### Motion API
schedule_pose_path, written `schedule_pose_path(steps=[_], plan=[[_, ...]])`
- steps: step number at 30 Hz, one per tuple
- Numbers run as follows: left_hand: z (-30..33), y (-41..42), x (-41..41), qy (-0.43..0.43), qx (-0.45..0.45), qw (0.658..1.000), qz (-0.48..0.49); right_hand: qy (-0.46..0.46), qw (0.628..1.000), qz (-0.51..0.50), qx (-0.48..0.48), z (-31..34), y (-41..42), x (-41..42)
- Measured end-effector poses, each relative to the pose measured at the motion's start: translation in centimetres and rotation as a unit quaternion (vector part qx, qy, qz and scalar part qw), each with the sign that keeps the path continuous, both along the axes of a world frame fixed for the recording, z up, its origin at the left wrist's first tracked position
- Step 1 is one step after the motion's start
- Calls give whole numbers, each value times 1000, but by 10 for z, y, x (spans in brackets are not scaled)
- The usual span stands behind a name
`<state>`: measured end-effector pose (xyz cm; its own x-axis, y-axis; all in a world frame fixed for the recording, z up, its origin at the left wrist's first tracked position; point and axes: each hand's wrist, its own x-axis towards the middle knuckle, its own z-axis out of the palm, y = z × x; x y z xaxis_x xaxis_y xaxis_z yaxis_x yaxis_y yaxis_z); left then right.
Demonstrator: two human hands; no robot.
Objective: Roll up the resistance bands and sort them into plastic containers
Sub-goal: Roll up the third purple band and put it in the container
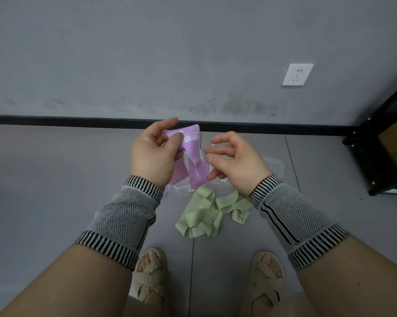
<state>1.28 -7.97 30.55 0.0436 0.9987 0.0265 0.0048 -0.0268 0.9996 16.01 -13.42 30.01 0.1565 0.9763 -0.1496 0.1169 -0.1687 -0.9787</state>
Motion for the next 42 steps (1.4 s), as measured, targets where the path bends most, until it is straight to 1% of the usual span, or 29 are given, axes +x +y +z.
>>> schedule_pose_path(steps=[3, 5, 11, 16, 23, 27, 30, 34, 39, 40, 42], plan=[[1, -2, 1, -1, 6, 1000, -18, 27, 1000, 15, -5, 0, 1, -1], [1, -3, 1, -5, 3, 1000, -26, 20, 1000, 9, 5, -1, 1, -2], [1, -3, 2, 4, 9, 999, -36, -29, 996, -54, 66, -1, 4, 1], [0, -4, 4, 44, 17, 997, -57, -8, 982, -145, 119, 4, 6, 6], [1, -6, 5, 71, 7, 993, -95, -24, 979, -162, 123, 3, 4, 8], [-8, 1, 3, 118, 6, 991, -67, -8, 971, -201, 131, 3, 6, 10], [-14, 7, -2, 173, -17, 984, -33, 24, 957, -252, 138, 3, 8, 17], [-18, 10, -8, 232, -47, 971, -24, 33, 936, -316, 150, 1, 9, 23], [-17, 14, -12, 264, -73, 962, 6, 17, 909, -390, 149, -2, 11, 35], [-17, 14, -13, 267, -79, 961, 10, 16, 908, -391, 151, -3, 11, 37], [-18, 13, -13, 261, -91, 961, 11, 3, 917, -369, 150, -1, 10, 34]])
